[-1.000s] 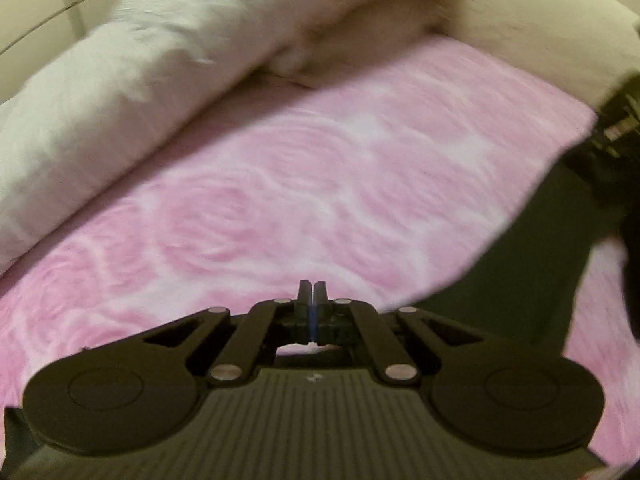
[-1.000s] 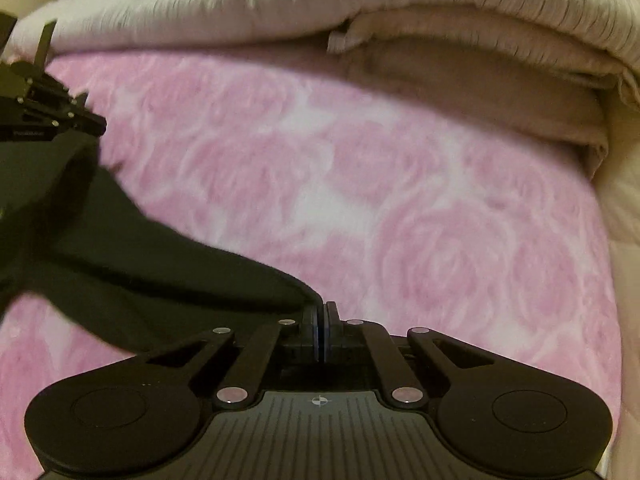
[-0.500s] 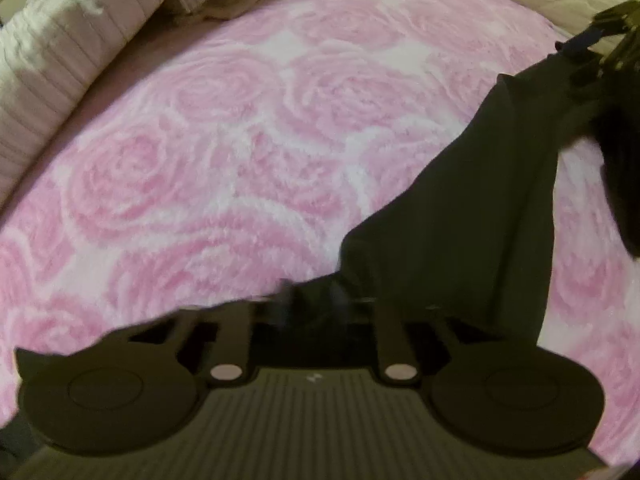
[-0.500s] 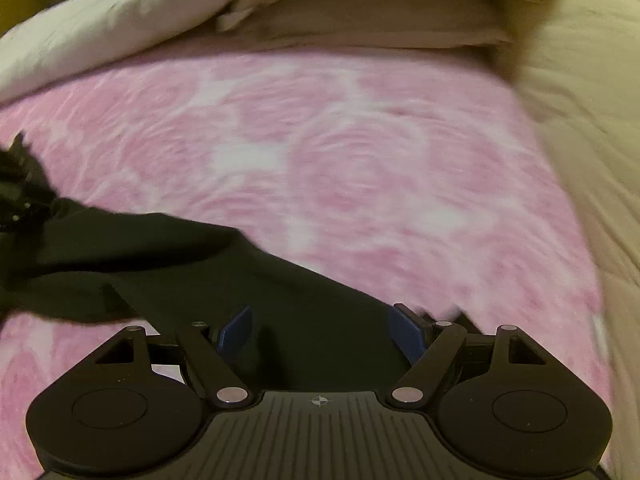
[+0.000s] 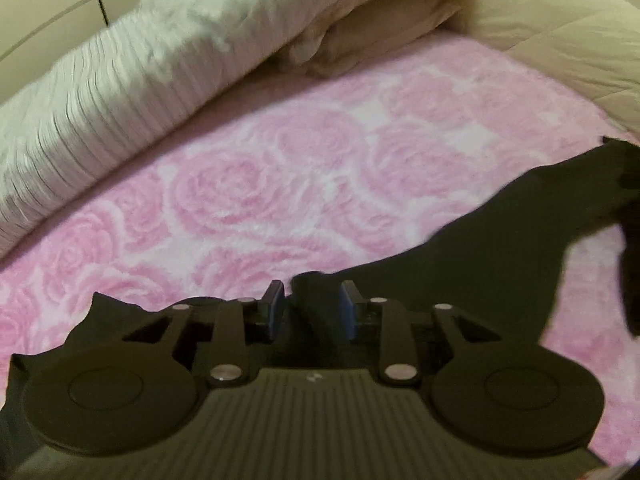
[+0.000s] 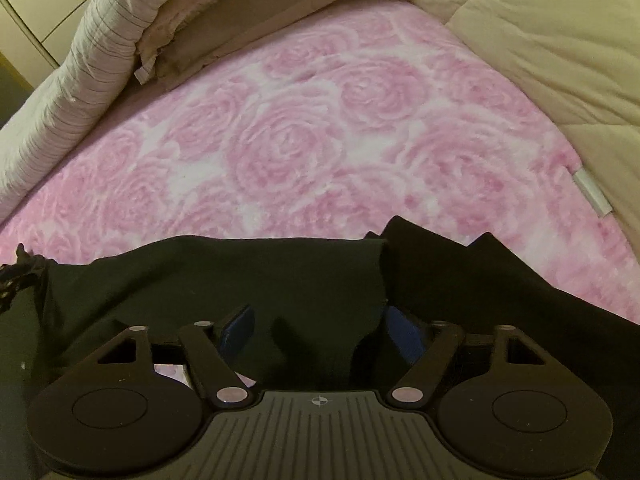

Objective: Fold clothes

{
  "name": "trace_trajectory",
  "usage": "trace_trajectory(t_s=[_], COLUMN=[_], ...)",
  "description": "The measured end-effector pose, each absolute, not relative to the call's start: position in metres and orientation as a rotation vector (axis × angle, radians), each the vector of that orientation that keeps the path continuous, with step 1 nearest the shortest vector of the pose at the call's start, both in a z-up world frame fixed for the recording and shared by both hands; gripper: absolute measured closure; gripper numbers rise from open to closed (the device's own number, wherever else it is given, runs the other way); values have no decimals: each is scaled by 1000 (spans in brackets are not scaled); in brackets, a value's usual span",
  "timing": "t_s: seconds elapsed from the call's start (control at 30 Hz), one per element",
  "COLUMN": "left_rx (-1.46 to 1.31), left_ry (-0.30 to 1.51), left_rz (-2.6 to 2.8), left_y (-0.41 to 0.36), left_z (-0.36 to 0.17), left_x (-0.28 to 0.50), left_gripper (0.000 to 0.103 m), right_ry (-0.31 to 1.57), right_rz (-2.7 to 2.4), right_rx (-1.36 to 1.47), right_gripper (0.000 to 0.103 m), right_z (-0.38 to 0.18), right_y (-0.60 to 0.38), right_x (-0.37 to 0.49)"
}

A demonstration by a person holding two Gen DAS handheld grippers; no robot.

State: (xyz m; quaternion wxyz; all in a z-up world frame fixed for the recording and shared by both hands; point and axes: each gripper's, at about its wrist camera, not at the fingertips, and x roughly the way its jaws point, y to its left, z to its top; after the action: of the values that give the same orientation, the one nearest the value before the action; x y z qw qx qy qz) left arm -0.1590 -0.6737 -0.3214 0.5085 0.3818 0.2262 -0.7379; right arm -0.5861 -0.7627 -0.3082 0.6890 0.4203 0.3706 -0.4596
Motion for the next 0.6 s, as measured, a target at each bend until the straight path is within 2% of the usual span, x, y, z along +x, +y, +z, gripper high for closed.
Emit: trace_trajectory(t_s=[0.07, 0.17, 0.27, 0.37, 0.4, 0.47, 0.6], left_rx=[943, 1090, 1194, 1301, 1313, 1306, 1230], left_ry=[518, 400, 281, 149, 141, 165, 337], left_rz=[-1867, -2047, -2099, -2064, -2063, -2079, -2174], left_y=[-656, -638, -631, -636, -637, -639, -634], left_z=[-317, -328, -350, -374, -377, -374, -349], left_x=[-184, -249, -300, -327, -329, -327, -309], left_gripper=[79, 78, 81, 91, 97, 103, 103], right_ry=[828, 824, 843, 868, 877, 898, 946], right_rz=[-1032, -1032, -1041, -1042, -1043, -1058, -1099], right_rx=[960, 955, 929, 918, 911, 879, 795], right_gripper=[89, 94, 95, 95, 95, 95, 95], right_z=[-309, -305, -295, -286, -283, -274, -265], right_y=[-766, -768, -771, -773, -774, -774, -774], right_x=[-588, -589, -590, -592, -593, -595, -598])
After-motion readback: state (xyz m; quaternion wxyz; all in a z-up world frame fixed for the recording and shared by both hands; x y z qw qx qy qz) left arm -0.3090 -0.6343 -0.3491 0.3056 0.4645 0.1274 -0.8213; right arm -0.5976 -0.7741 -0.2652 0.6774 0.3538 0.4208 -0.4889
